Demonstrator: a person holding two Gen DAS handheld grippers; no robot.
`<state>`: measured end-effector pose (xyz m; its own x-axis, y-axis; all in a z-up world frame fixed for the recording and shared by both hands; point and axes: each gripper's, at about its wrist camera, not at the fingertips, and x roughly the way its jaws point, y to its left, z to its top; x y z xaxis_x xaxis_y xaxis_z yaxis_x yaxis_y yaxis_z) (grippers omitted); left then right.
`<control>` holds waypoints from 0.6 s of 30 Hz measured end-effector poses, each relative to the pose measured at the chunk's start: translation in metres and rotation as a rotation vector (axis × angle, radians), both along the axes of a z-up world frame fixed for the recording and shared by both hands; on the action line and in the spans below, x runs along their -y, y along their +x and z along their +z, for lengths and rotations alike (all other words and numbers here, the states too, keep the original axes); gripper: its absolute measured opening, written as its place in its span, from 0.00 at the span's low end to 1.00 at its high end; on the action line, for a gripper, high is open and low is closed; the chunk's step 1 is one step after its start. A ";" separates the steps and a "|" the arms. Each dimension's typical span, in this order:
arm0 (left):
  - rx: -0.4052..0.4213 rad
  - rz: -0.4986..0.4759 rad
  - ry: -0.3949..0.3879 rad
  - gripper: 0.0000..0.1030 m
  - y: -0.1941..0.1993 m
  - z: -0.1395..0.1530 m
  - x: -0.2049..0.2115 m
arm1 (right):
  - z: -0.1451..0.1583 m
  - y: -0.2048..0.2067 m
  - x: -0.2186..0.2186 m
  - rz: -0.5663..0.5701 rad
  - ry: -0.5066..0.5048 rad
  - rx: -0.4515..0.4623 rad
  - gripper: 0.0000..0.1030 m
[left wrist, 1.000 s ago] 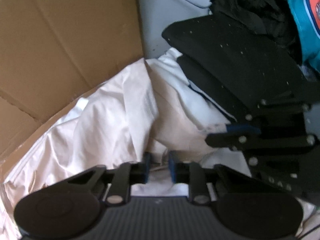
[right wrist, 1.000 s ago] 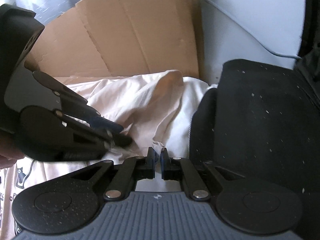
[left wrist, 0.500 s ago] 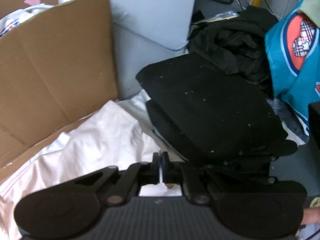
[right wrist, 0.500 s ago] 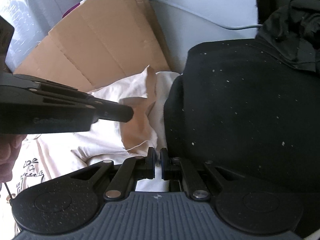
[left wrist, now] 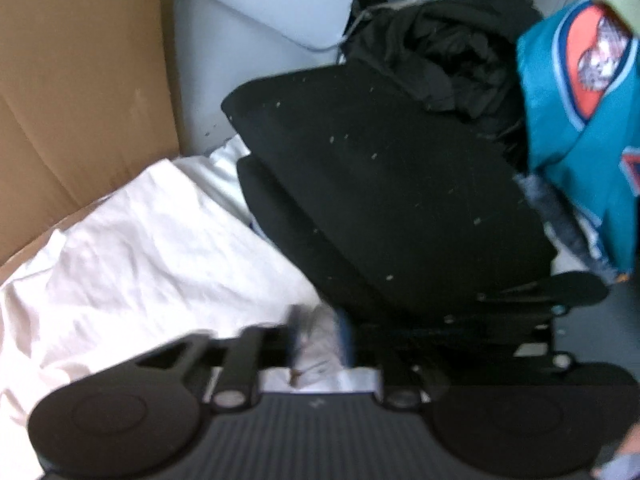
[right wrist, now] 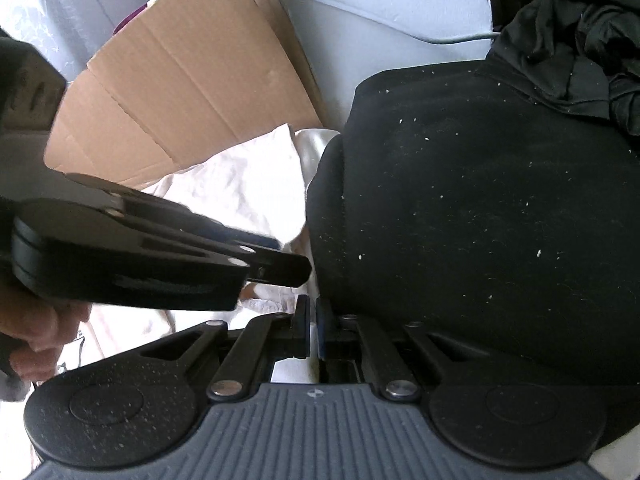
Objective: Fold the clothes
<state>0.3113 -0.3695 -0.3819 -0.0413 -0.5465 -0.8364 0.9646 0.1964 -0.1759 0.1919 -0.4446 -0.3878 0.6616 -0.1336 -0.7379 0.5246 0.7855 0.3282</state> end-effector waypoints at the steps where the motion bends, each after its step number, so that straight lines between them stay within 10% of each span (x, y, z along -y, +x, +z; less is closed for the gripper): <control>1: 0.010 0.001 -0.021 0.46 0.003 0.006 -0.004 | 0.003 -0.002 0.001 -0.003 -0.002 0.003 0.07; 13: 0.173 0.202 0.003 0.42 0.087 0.029 -0.042 | 0.023 0.027 0.033 0.015 -0.115 0.048 0.07; 18: 0.222 0.256 0.043 0.41 0.119 0.023 -0.052 | 0.022 0.062 0.046 0.051 -0.144 0.076 0.30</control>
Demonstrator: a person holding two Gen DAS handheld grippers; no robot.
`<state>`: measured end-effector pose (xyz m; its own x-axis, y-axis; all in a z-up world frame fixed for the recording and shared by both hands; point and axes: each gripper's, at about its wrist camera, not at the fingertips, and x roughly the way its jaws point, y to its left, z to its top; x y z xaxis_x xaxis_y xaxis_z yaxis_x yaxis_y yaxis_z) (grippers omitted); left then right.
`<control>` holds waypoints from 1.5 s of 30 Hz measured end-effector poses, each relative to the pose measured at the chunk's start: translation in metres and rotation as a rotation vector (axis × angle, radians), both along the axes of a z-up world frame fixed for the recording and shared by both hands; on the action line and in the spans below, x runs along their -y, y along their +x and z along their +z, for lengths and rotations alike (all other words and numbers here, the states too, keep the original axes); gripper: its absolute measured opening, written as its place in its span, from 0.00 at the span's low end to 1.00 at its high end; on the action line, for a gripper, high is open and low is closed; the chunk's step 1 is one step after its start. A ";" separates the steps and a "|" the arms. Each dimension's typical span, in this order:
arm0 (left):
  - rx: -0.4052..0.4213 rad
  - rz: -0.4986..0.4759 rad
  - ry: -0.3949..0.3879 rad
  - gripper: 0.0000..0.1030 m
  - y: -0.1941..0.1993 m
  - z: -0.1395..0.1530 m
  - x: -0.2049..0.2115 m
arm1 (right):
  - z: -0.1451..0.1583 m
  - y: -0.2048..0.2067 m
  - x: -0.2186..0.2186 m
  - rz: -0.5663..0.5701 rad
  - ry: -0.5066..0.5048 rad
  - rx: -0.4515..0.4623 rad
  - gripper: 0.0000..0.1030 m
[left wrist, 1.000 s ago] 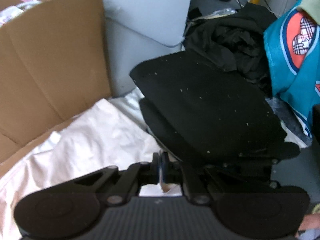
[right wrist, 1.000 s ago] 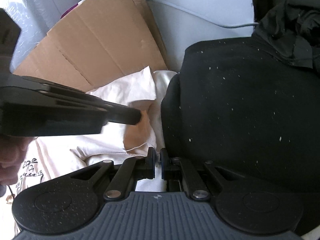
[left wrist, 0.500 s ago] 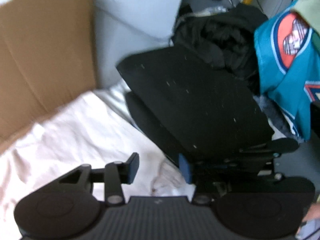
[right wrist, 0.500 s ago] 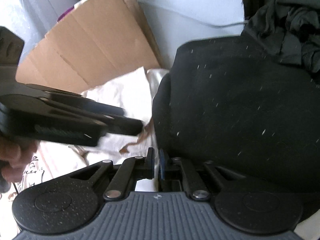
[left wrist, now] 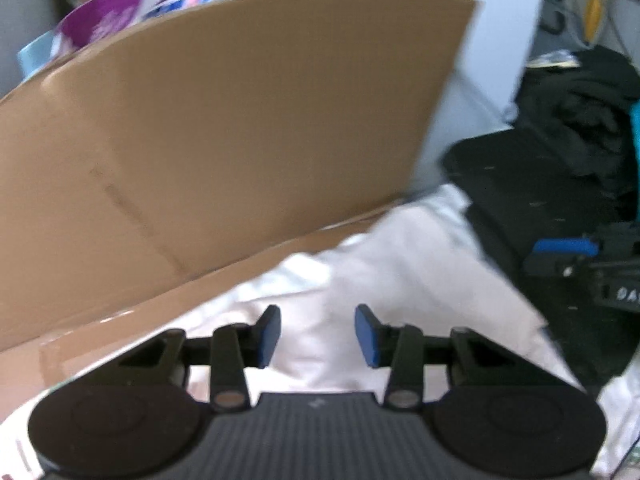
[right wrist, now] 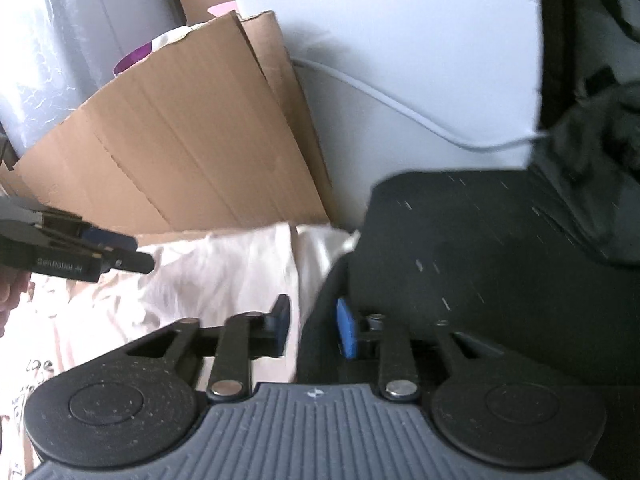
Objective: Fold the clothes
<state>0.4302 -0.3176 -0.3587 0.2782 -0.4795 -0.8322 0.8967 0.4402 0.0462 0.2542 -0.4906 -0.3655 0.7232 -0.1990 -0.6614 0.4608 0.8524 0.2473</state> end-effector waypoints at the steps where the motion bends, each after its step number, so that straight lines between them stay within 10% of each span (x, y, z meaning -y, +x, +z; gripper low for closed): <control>1: 0.009 0.004 0.008 0.41 0.005 -0.001 0.000 | 0.000 0.007 0.003 0.006 0.001 0.002 0.30; 16: 0.051 -0.088 0.124 0.40 0.030 -0.036 0.011 | -0.024 0.091 0.029 0.078 0.036 -0.045 0.40; 18: 0.052 -0.107 0.134 0.28 0.030 -0.040 0.012 | -0.027 0.096 0.029 0.103 0.024 -0.055 0.40; 22: 0.086 -0.118 0.134 0.05 0.025 -0.037 0.013 | -0.025 0.093 0.029 0.098 -0.004 -0.056 0.00; 33: 0.108 -0.055 0.085 0.04 0.033 -0.027 0.019 | -0.008 0.057 0.041 -0.002 -0.077 -0.024 0.00; 42: 0.046 -0.005 0.106 0.48 0.032 -0.036 0.007 | -0.017 0.073 0.034 -0.037 -0.115 -0.102 0.00; 45: 0.034 0.020 0.076 0.48 0.034 -0.028 -0.008 | -0.010 0.068 0.032 -0.061 -0.114 -0.102 0.02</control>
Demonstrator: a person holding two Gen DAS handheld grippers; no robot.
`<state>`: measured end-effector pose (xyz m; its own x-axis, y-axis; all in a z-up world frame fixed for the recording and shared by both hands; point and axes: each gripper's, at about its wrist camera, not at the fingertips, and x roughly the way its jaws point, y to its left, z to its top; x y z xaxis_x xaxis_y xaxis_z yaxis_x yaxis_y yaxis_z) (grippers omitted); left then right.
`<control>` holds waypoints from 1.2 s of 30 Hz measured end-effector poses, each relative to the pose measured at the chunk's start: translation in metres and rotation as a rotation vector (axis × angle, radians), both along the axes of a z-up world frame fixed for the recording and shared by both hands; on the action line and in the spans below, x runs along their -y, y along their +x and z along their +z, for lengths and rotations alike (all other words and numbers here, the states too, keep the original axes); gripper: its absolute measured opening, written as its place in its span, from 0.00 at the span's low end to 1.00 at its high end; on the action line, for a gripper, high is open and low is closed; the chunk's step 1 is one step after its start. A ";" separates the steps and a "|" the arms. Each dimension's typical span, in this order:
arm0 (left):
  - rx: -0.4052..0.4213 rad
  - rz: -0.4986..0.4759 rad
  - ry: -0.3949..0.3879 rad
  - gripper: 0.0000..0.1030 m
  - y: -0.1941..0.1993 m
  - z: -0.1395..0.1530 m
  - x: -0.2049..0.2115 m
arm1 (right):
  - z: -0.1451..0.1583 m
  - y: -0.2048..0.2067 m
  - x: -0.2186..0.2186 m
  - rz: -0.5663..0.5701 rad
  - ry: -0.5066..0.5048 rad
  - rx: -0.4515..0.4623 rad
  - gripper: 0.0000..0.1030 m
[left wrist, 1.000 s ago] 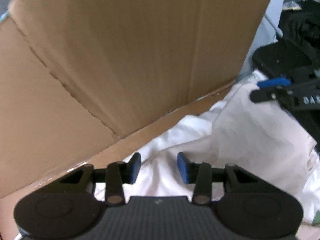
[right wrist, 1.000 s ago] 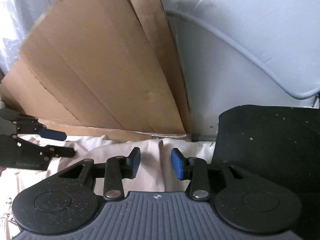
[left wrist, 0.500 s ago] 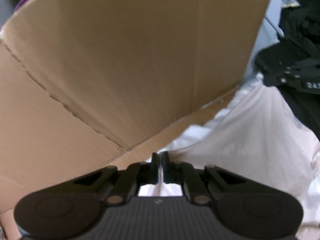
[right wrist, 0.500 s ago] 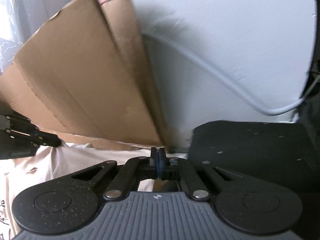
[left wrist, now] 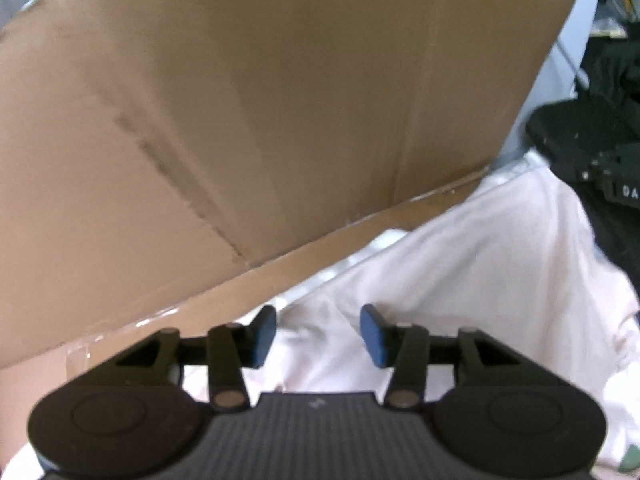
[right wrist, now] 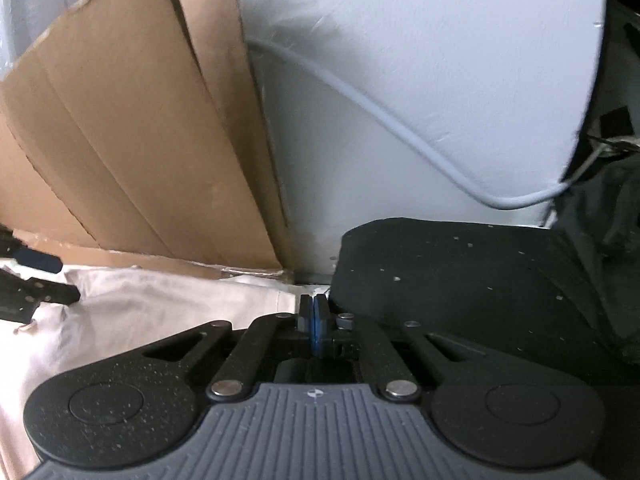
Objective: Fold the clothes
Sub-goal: 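Move both tools back over the flat beige cat-print T-shirt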
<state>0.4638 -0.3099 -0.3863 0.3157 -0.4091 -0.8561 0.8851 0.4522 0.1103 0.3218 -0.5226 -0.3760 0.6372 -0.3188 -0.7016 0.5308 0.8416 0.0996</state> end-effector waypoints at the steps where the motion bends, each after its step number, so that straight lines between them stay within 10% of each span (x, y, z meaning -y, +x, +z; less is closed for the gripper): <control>1: -0.003 0.010 -0.007 0.49 0.000 0.002 -0.006 | 0.004 -0.007 0.000 -0.006 0.007 0.008 0.03; 7: -0.031 0.053 -0.051 0.51 -0.008 0.012 -0.051 | 0.033 -0.041 -0.021 0.023 0.010 0.044 0.28; 14: -0.032 0.097 -0.090 0.52 -0.027 0.028 -0.124 | 0.039 -0.042 -0.067 0.158 0.011 0.049 0.29; 27: -0.022 0.310 -0.019 0.52 -0.084 0.093 -0.329 | -0.003 -0.008 -0.075 0.287 -0.002 -0.295 0.27; 36: -0.037 0.563 0.008 0.50 -0.157 0.137 -0.448 | 0.072 -0.044 -0.076 0.270 0.018 -0.274 0.25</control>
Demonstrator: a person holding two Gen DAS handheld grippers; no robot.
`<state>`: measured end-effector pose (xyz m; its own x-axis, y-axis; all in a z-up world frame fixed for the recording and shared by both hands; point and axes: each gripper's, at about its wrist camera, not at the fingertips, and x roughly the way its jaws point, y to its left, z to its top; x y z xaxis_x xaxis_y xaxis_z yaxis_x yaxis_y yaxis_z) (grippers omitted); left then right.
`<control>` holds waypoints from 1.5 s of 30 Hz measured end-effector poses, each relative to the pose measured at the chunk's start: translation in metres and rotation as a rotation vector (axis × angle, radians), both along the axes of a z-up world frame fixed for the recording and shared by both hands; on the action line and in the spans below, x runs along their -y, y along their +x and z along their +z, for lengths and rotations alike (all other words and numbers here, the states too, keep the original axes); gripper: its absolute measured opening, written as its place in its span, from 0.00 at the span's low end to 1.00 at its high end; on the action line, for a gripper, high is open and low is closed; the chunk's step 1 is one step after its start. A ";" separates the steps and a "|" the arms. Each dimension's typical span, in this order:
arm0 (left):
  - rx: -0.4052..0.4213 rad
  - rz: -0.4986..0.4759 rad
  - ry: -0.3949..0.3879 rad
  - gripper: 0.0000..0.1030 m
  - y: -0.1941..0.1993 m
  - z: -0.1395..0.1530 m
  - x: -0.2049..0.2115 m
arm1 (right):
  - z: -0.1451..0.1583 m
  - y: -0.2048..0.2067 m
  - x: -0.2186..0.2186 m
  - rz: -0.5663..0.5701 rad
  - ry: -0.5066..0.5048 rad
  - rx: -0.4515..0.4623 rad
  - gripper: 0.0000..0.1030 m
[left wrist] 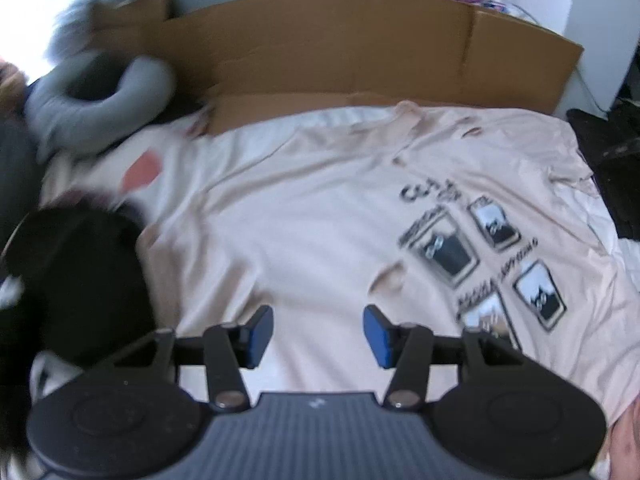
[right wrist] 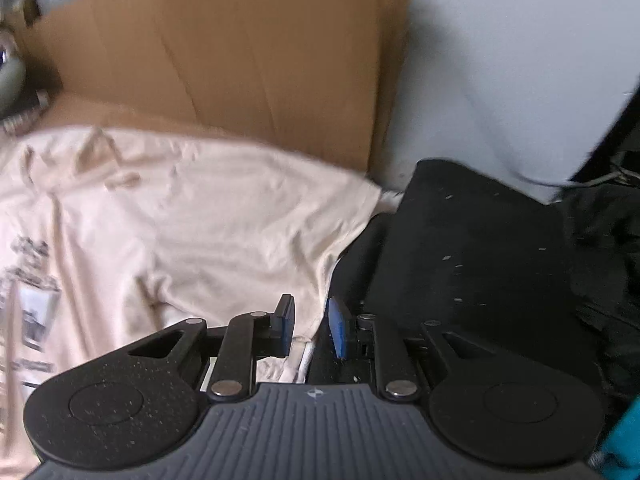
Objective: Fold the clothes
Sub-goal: 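Move both tools back over the flat beige cat-print T-shirt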
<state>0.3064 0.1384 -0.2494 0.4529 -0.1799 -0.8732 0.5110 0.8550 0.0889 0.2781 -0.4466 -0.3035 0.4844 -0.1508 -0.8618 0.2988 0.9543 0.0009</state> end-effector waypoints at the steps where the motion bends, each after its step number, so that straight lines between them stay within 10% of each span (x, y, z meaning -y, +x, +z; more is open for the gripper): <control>1: -0.004 0.030 -0.006 0.49 -0.012 0.002 -0.008 | 0.010 -0.005 0.001 -0.003 0.009 0.011 0.25; 29: -0.029 0.356 -0.073 0.42 -0.181 0.057 -0.077 | 0.284 -0.097 0.030 0.234 -0.040 0.161 0.33; 45: 0.050 0.382 -0.152 0.24 -0.206 -0.009 -0.078 | 0.135 -0.180 -0.025 0.263 0.058 0.072 0.33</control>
<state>0.1003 0.2165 -0.2587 0.5536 -0.1158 -0.8247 0.1526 0.9876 -0.0363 0.0980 -0.4219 -0.1687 0.5610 0.0368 -0.8270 0.0379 0.9968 0.0701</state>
